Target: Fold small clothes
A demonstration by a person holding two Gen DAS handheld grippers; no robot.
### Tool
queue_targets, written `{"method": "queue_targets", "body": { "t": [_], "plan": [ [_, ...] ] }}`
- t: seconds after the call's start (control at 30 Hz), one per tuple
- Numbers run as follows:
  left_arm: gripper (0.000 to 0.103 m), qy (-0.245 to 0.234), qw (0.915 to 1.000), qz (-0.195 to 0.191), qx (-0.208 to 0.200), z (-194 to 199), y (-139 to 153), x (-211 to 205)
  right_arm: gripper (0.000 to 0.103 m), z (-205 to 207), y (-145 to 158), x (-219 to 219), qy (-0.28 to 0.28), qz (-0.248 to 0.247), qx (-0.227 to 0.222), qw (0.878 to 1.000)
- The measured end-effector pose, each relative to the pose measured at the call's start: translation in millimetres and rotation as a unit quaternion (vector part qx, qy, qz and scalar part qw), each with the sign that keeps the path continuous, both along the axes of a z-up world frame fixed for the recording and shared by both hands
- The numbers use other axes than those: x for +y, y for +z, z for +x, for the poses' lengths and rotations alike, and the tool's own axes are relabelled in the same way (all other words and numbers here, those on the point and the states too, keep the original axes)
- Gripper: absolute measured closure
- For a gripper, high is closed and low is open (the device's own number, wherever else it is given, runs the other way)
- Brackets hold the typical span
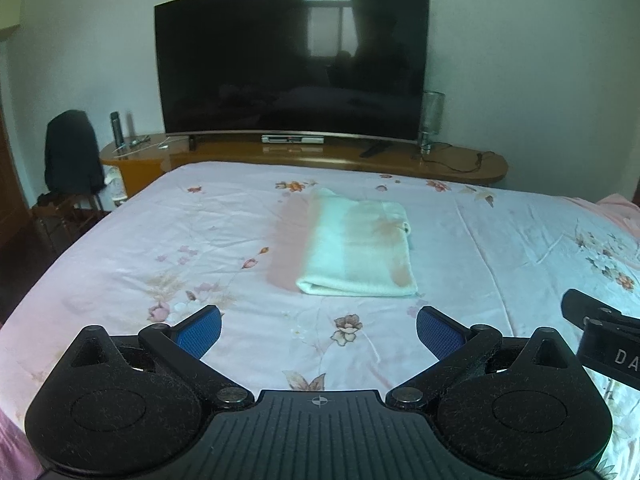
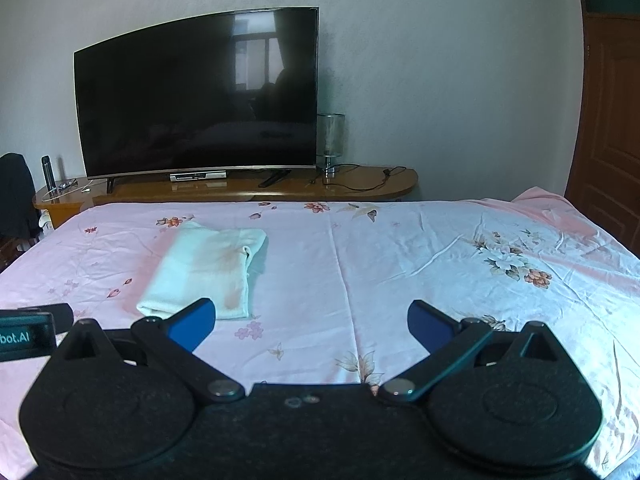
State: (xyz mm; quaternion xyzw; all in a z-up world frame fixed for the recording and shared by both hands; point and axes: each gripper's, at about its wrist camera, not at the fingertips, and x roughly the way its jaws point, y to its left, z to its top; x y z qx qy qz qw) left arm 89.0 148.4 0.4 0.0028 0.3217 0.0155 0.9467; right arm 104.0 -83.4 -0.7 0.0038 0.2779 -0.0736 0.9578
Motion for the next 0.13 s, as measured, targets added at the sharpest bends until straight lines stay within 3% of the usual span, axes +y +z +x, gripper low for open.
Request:
{"method": "queue_targets", "body": {
  "t": [0.13],
  "plan": [
    [0.000,-0.013,0.9995,0.016,-0.024,1.3,0.1,-7.2,0.001,2.8,-1.5,-0.6,0.001,0.000,0.002,1.000]
  ]
}}
